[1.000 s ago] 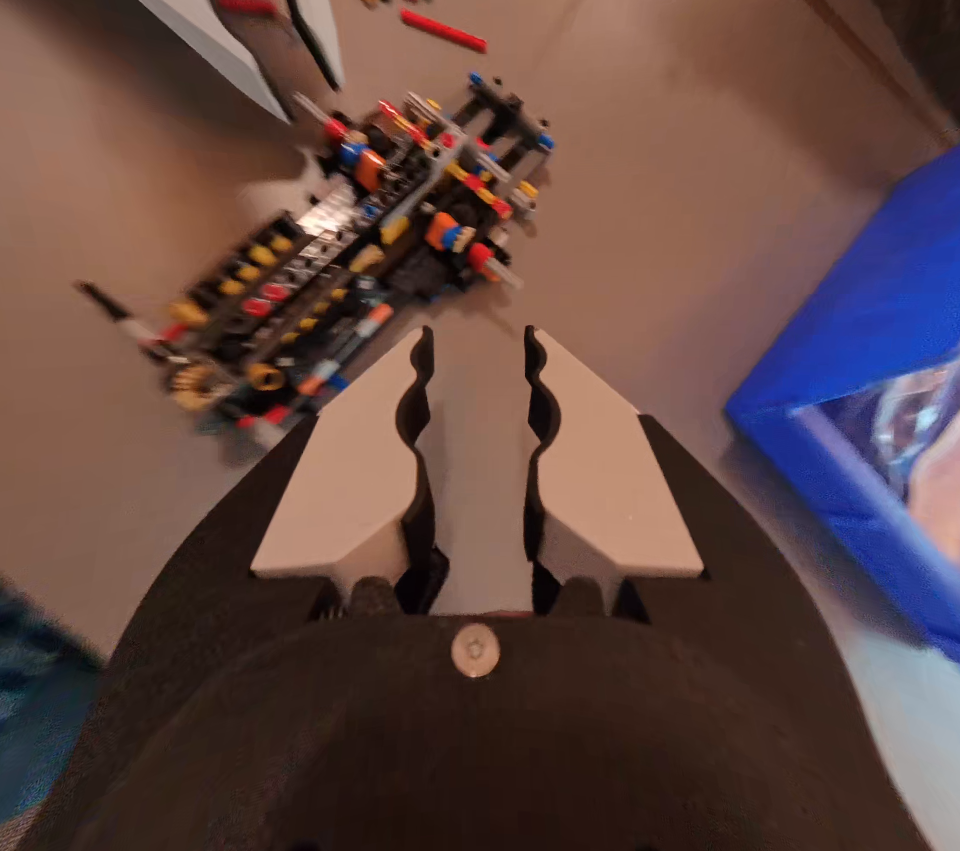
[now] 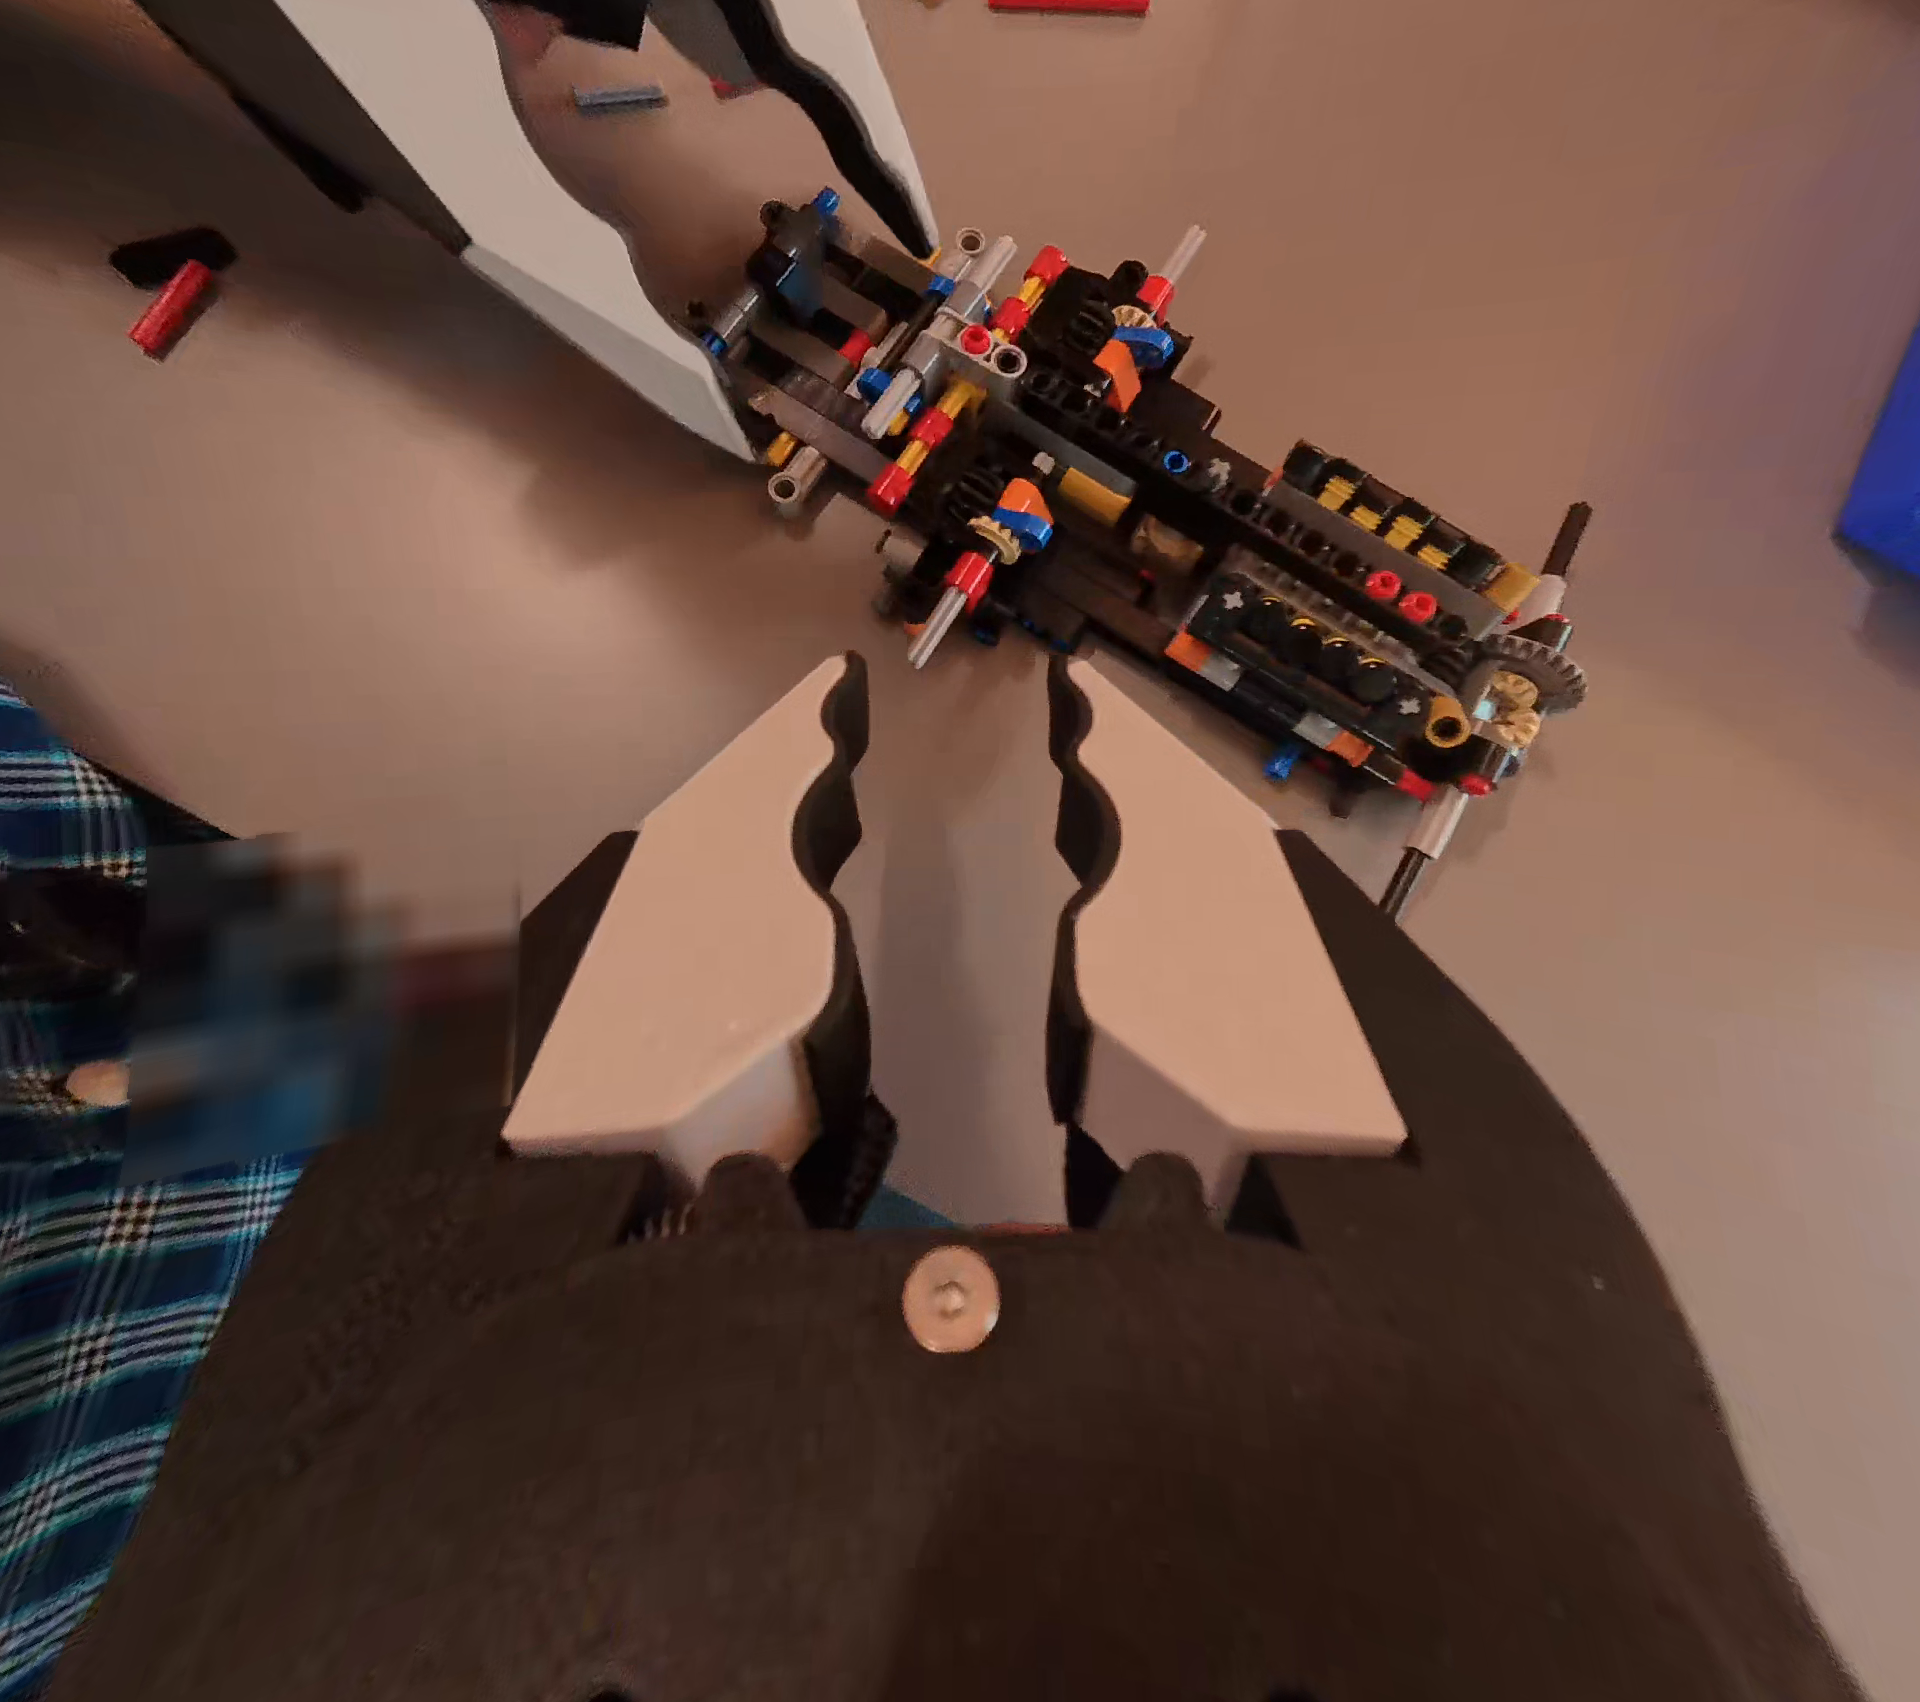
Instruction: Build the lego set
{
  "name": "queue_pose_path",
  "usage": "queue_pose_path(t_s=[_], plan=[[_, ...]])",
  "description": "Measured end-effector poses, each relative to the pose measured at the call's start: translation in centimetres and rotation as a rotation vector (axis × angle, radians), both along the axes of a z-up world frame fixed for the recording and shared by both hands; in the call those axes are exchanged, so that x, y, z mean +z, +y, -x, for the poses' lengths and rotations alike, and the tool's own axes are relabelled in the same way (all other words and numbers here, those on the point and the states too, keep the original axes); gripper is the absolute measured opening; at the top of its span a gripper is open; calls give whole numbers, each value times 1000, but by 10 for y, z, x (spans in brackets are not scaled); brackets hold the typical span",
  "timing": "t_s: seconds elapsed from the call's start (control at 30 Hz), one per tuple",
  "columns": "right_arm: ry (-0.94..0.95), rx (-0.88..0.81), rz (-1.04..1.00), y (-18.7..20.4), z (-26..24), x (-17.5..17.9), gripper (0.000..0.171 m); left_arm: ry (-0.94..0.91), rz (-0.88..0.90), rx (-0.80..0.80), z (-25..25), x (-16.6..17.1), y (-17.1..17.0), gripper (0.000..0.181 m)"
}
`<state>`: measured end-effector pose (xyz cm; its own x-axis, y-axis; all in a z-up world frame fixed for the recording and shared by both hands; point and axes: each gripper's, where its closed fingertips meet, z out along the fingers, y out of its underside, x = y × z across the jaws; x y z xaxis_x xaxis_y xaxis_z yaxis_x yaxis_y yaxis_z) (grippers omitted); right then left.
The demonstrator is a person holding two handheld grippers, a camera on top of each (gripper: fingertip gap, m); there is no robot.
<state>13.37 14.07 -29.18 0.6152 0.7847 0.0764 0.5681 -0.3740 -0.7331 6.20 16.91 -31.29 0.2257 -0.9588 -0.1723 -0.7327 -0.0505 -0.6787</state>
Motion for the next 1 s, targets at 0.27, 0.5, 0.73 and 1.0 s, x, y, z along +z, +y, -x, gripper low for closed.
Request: queue_pose_path(t_s=[0.27,0.5,0.73,1.0], plan=[[-22,-40,14,1,0,-15,17,3,19,-30,-10,-3,-24,60],[-58,-61,-21,2,-9,-19,5,-26,3,-63,-17,-1,-30,53],[-25,-89,-31,3,-10,-17,3,-22,-32,-64,-19,-2,-28,51],[-20,-68,-91,0,-11,-6,27,-87,-44,-57,-19,13,-23,53]])
